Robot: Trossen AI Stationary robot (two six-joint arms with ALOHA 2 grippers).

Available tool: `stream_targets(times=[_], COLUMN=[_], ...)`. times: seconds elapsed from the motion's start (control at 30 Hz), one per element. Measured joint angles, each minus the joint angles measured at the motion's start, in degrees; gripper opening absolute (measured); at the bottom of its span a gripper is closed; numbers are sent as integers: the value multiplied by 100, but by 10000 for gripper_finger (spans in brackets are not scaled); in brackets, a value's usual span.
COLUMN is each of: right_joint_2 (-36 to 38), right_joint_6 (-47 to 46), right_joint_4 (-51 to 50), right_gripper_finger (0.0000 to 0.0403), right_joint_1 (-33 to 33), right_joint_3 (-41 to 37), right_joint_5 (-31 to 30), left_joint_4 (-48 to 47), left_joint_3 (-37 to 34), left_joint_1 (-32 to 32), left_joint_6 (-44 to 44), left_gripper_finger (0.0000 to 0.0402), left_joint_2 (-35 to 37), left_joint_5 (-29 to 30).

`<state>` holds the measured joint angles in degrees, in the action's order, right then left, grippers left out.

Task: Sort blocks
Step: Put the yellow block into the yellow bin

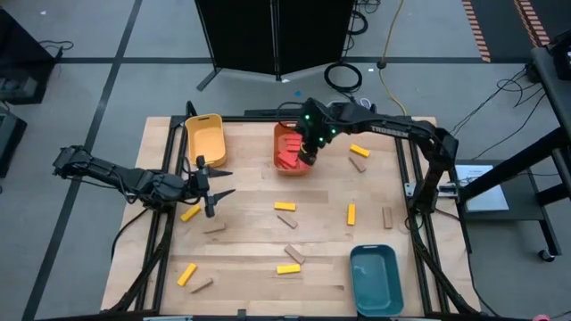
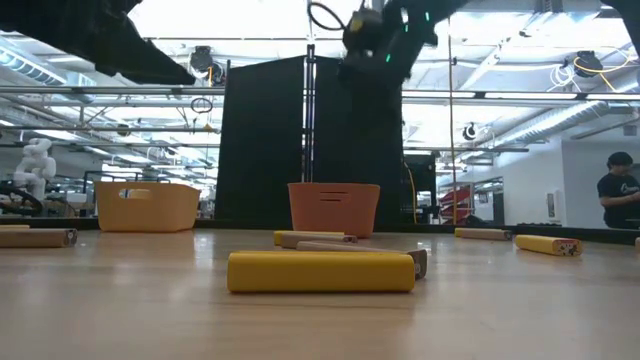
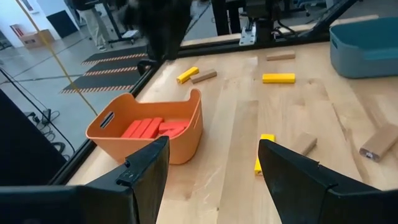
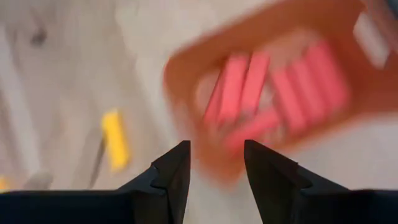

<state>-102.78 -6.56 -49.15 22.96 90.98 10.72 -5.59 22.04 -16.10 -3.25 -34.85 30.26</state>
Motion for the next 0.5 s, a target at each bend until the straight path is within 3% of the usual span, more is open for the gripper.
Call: stream_targets(times=[0.13, 0.3, 0.5], right_joint_2=[11, 13, 68], right_joint_6=[-636, -1465, -2752], right_joint_4=[-1926, -3780, -3924], right_gripper_finger=[143, 143, 143], right_joint_1=[-506, -1431, -2573], right_joint_3=[679, 808, 401], right_joint_5=[23, -26, -164], left_joint_4=[-174, -411, -611], left_joint_3=[0, 0, 0], left_joint_1=[2, 0, 1], left_joint_6=[104, 122, 142], left_gripper_finger=[244, 244, 244], left_joint_2=[0, -2, 0], left_joint_5=[-2, -2, -7])
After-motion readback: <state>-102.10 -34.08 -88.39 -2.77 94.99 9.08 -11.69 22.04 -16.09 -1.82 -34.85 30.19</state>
